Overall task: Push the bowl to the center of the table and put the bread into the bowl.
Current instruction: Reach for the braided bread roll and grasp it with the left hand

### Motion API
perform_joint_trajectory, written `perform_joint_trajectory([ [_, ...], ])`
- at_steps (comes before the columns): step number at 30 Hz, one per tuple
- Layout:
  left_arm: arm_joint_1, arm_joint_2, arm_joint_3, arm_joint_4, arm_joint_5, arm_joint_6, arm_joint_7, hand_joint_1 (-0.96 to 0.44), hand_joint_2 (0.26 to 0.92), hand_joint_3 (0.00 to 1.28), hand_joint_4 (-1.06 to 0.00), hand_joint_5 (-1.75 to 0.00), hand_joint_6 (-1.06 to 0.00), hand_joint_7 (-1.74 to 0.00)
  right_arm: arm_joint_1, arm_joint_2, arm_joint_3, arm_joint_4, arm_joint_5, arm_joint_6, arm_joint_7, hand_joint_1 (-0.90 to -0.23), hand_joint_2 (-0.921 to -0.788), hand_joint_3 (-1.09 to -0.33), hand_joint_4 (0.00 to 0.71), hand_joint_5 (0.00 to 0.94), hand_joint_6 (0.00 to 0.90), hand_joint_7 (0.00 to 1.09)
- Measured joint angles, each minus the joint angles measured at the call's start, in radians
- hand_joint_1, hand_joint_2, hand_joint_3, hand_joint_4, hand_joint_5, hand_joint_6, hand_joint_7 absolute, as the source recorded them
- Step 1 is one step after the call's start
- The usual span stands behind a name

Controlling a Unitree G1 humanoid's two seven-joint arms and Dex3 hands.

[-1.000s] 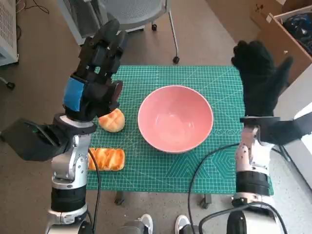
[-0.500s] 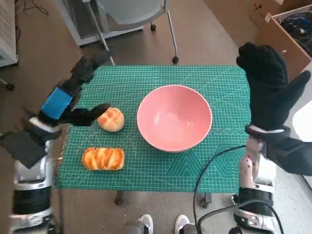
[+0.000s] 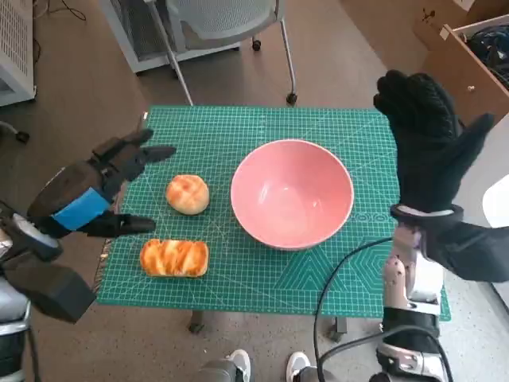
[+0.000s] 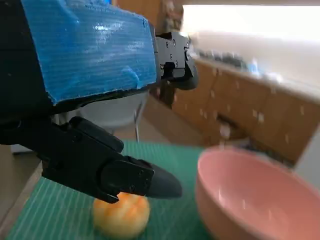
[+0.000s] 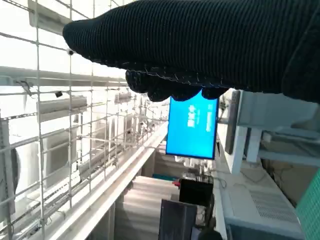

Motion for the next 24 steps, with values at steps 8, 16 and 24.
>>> perform_joint_trajectory([
  [8, 0.051, 0.031, -0.001, -0.058, -0.015, -0.002, -0.050, -0.58, 0.849, 0.00, -0.31, -0.05, -0.21, -0.50, -0.007, 0.000, 0.009, 0.008, 0.003, 0.021, 0.000, -0.641, -0.921, -0.701, 0.247, 0.002, 0.079, 0.48],
  [16, 0.088, 0.037, -0.022, -0.067, -0.035, -0.003, -0.094, -0.56, 0.830, 0.00, -0.31, -0.02, -0.23, -0.44, -0.014, 0.000, 0.013, 0.010, 0.003, 0.038, 0.000, -0.647, -0.921, -0.693, 0.250, 0.003, 0.082, 0.48],
  [24, 0.109, 0.035, -0.059, -0.063, -0.035, -0.003, -0.112, -0.53, 0.828, 0.00, -0.30, 0.00, -0.24, -0.36, -0.015, 0.000, 0.016, 0.010, 0.004, 0.042, 0.002, -0.634, -0.921, -0.694, 0.251, 0.003, 0.084, 0.48],
])
